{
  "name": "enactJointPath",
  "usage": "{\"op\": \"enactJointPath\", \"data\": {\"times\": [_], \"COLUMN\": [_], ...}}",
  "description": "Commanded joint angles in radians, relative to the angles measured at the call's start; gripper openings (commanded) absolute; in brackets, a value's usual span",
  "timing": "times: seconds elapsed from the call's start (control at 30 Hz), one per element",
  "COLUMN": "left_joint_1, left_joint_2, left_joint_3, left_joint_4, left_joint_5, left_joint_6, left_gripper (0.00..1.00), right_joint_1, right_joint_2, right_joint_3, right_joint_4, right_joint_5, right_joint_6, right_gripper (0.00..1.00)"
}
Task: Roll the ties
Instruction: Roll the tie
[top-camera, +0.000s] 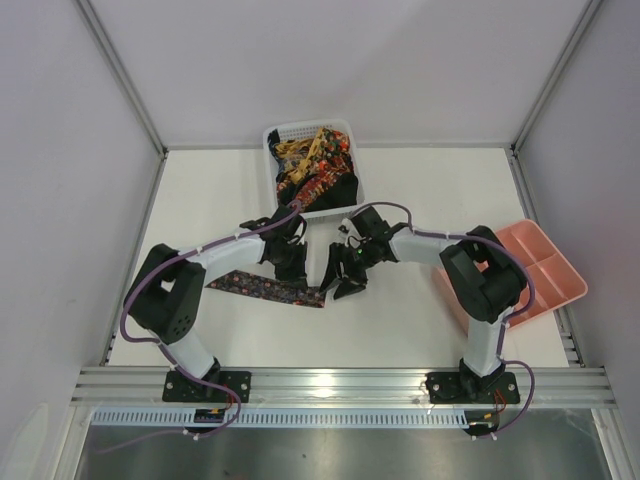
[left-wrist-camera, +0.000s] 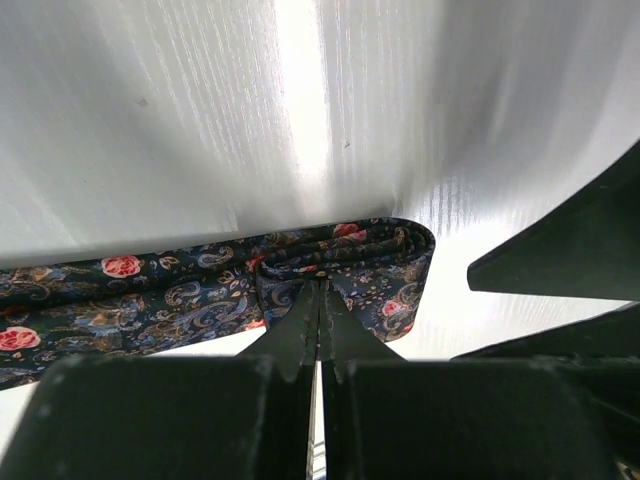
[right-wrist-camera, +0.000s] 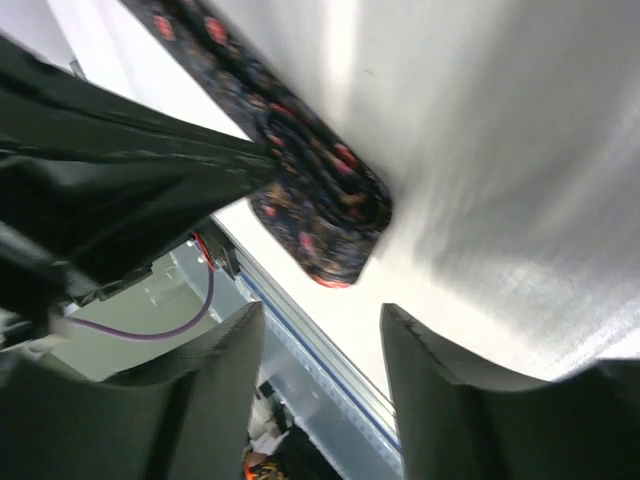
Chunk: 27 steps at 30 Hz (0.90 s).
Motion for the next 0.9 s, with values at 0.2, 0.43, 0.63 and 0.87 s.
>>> {"op": "enactJointPath", "data": {"times": [0.2,0.43,0.63,0.87], "left_joint_1": [0.008,0.013,0.016,0.014], "left_joint_2": [0.005,-0.007,-0.009,-0.015], "left_joint_3": [-0.002,-0.026,-0.031,-0.026], "left_joint_4": [0.027,0.042,0.056,0.058], "left_joint_5": [-0.03,-0.035,-0.024,-0.024], "left_joint_6": [0.035,0.033,0.027,0.026], "left_gripper": [0.01,0.01,0.0,0.01], "right_joint_1": [0.002,0.017,0.039,0.042], "right_joint_2": [0.045,0.105,0.133,0.153], "right_joint_3": [-0.043,-0.034,-0.034,-0.014], "right_joint_4": [0.108,0.19,0.213,0.184], "right_joint_5": [-0.009,-0.047,-0.034,0.006], "right_joint_6": [0.033,0.132,0.192,0.188], "right_gripper": [0.7,0.66,0.62,0.48]}}
